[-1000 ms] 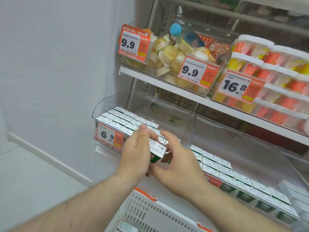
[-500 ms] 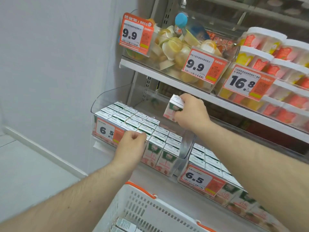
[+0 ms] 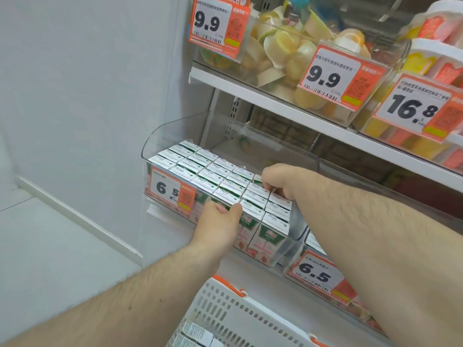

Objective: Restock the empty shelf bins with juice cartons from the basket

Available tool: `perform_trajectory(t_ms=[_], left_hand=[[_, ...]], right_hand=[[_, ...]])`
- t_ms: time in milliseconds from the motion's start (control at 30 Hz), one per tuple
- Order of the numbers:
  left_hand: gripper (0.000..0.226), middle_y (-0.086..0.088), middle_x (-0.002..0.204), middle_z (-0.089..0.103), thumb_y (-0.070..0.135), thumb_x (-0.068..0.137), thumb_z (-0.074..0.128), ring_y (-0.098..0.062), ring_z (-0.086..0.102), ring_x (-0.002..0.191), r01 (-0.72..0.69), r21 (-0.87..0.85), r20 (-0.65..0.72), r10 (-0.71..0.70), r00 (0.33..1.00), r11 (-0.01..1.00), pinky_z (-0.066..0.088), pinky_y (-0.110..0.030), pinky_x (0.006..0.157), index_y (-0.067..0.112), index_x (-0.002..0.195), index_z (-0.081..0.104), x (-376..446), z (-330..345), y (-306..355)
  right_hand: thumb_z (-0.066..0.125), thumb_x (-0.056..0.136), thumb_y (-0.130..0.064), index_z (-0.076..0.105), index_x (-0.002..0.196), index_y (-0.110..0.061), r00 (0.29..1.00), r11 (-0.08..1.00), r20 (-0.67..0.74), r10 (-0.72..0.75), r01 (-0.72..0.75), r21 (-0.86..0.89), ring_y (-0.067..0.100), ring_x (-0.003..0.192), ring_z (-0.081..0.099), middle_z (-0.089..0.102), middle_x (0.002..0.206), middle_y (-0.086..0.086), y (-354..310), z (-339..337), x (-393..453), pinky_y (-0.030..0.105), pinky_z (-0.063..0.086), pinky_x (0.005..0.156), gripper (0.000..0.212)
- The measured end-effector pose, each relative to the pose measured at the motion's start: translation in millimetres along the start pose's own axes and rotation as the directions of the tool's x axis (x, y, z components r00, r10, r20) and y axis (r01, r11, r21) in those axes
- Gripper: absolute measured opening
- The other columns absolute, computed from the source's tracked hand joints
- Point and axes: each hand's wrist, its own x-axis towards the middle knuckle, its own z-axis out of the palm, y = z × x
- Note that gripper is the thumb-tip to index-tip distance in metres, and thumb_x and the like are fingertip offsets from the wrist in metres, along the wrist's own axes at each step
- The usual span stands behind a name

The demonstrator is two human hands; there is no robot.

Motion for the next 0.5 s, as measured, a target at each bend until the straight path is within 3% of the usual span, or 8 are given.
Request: perform_trajectory(t_ms=[133,200,267,400,500], left_hand=[[0.025,0.002,0.073,0.038,0.035,0.098,0.049,-0.012,0.037,0.063,0.003,-0.002,-0.011,-0.003,1.0,1.0,0.032,-0.025,0.055,0.017,0.086,0.035,-1.2,2.1,0.2],[0.025,0.002,0.074,0.039,0.035,0.099,0.048,-0.011,0.037,0.063,0.003,-0.003,-0.016,-0.004,1.0,1.0,0.031,-0.024,0.055,0.017,0.086,0.035,-0.8,3.4,-0.2],[0.027,0.002,0.075,0.039,0.037,0.1,0.047,-0.011,0.037,0.065,-0.002,0.009,-0.024,0.003,1.0,1.0,0.031,-0.025,0.056,0.018,0.085,0.035,0.1,4.3,-1.4],[0.027,0.002,0.076,0.038,0.037,0.099,0.048,-0.012,0.036,0.066,-0.005,0.021,-0.026,0.005,1.0,1.0,0.03,-0.026,0.057,0.018,0.084,0.035,1.7,4.6,-3.2],[0.024,0.0,0.079,0.039,0.033,0.099,0.049,-0.013,0.038,0.069,0.016,-0.036,-0.007,-0.017,1.0,0.999,0.032,-0.025,0.058,0.017,0.087,0.036,0.2,4.9,-1.7]], right_hand=[[0.041,0.08,0.008,0.049,0.08,-0.002,0.999,0.972,0.007,0.043,-0.043,0.231,0.032,0.075,0.061,0.056,0.093,0.017,-1.5,-1.2,2.6,0.035,0.049,0.069,0.013],[0.04,0.083,0.004,0.056,0.092,0.001,0.995,0.947,0.073,0.067,-0.087,0.311,0.038,0.082,0.07,0.068,0.1,0.022,-1.3,-1.1,3.2,0.043,0.056,0.076,0.018],[0.041,0.089,0.0,0.057,0.103,0.001,0.993,0.953,0.094,0.074,-0.098,0.287,0.037,0.083,0.072,0.072,0.101,0.022,-1.7,-0.5,3.2,0.048,0.056,0.08,0.022],[0.042,0.094,-0.005,0.058,0.11,0.0,0.997,0.983,0.052,0.048,-0.056,0.173,0.034,0.099,0.07,0.07,0.111,0.02,-3.2,2.3,-1.4,0.046,0.052,0.089,0.024],[0.041,0.097,-0.012,0.058,0.097,-0.007,1.0,1.0,-0.007,0.006,-0.006,0.013,0.026,0.088,0.065,0.067,0.103,0.013,-4.5,5.2,-11.8,0.037,0.05,0.085,0.019]])
